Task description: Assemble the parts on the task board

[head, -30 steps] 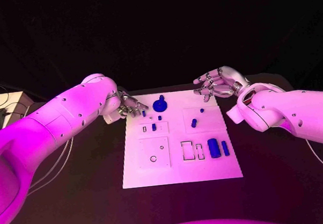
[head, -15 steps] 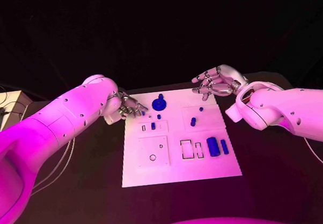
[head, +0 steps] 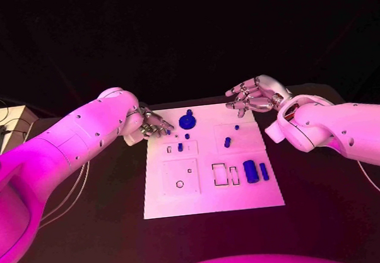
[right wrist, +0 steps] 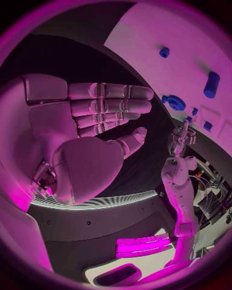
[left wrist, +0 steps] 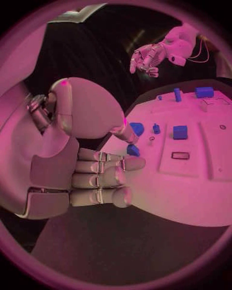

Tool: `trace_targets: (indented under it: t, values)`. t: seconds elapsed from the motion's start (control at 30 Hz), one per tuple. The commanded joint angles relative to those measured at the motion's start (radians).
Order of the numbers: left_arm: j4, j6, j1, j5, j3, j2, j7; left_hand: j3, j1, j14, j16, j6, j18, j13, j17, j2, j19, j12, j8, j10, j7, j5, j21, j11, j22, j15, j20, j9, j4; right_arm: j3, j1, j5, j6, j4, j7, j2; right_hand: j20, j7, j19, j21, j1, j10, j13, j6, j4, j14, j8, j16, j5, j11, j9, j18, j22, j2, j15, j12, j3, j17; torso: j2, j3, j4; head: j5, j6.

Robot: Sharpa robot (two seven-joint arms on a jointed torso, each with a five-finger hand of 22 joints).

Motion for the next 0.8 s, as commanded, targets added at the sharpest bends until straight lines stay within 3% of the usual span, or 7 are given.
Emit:
trace_targets:
  t: [0.03,0.07,0.37,0.6,0.8]
  values:
    - [0.001,-0.008,-0.001,0.018,0.000,0.003,0.021,0.012,0.007,-0.001,-0.006,-0.001,-0.011,0.000,-0.002,0.011,-0.003,-0.007,-0.006,-0.005,-0.007,-0.003,-0.006,-0.005,-0.001,-0.002,-0.001,0.001,-0.008,0.001,0.001,-0.004,0.003,0.001,0.007,0.001,0.000,0.004,-0.010,0.003,-0.001,0.001,-0.002,0.000,-0.008,0.000,-0.006,-0.003,0.003,-0.004,-0.001,-0.012,0.001,0.004,-0.002,-0.005,-0.001,-0.001,-0.001,0.0001,0.0001,-0.001,-0.001]
    - [0.001,-0.009,-0.001,0.021,0.000,0.003,0.023,0.028,0.022,-0.002,-0.007,-0.002,-0.011,-0.001,-0.002,0.023,-0.003,-0.008,-0.006,-0.006,-0.008,-0.002,-0.006,-0.006,-0.001,-0.003,-0.002,0.002,-0.019,0.001,0.001,-0.004,0.003,0.000,0.007,0.001,0.000,0.004,-0.010,0.003,-0.001,0.001,-0.002,0.000,-0.008,0.000,-0.006,-0.003,0.003,-0.004,-0.001,-0.012,0.001,0.004,-0.002,-0.005,-0.001,-0.001,-0.001,0.0003,0.0003,-0.001,-0.001]
    - [0.002,-0.003,-0.001,0.035,0.000,0.002,0.033,0.115,0.047,-0.007,-0.010,-0.005,-0.015,-0.005,-0.005,0.041,-0.010,-0.014,-0.006,-0.011,-0.011,0.005,-0.013,-0.007,-0.002,-0.003,-0.003,0.005,-0.094,0.001,0.001,-0.004,0.008,-0.001,0.004,0.002,0.000,0.004,-0.010,0.003,-0.001,0.001,-0.002,0.000,-0.008,0.000,-0.006,-0.003,0.003,-0.004,-0.001,-0.012,0.001,0.004,-0.002,-0.005,-0.001,-0.001,0.000,-0.0001,0.0002,-0.002,0.000]
    - [0.004,0.004,-0.001,0.038,0.000,0.002,0.035,0.147,0.051,-0.007,-0.007,-0.007,-0.015,-0.006,-0.001,0.052,-0.010,-0.015,0.001,-0.010,-0.014,0.022,-0.010,-0.008,0.001,-0.003,-0.002,0.015,-0.127,0.001,0.001,-0.004,0.010,-0.002,0.003,0.003,-0.001,0.004,-0.010,0.005,-0.001,0.003,-0.002,0.001,-0.009,0.001,-0.006,-0.003,0.003,-0.005,-0.001,-0.012,0.004,0.005,-0.002,-0.005,0.000,0.000,0.000,-0.0002,0.0011,-0.003,-0.001]
    - [0.005,-0.001,-0.001,0.051,0.000,0.001,0.042,0.162,0.073,-0.003,0.000,-0.016,-0.016,-0.012,0.010,0.066,-0.009,-0.021,0.026,-0.002,-0.017,0.152,-0.005,-0.010,0.007,-0.004,0.000,0.050,-0.173,0.001,0.001,-0.005,0.014,-0.004,0.002,0.004,-0.001,0.004,-0.010,0.005,-0.001,0.003,-0.002,0.001,-0.009,0.001,-0.006,-0.003,0.003,-0.005,-0.001,-0.012,0.004,0.005,-0.002,-0.005,0.000,0.000,-0.001,-0.0001,0.0005,-0.003,0.000]
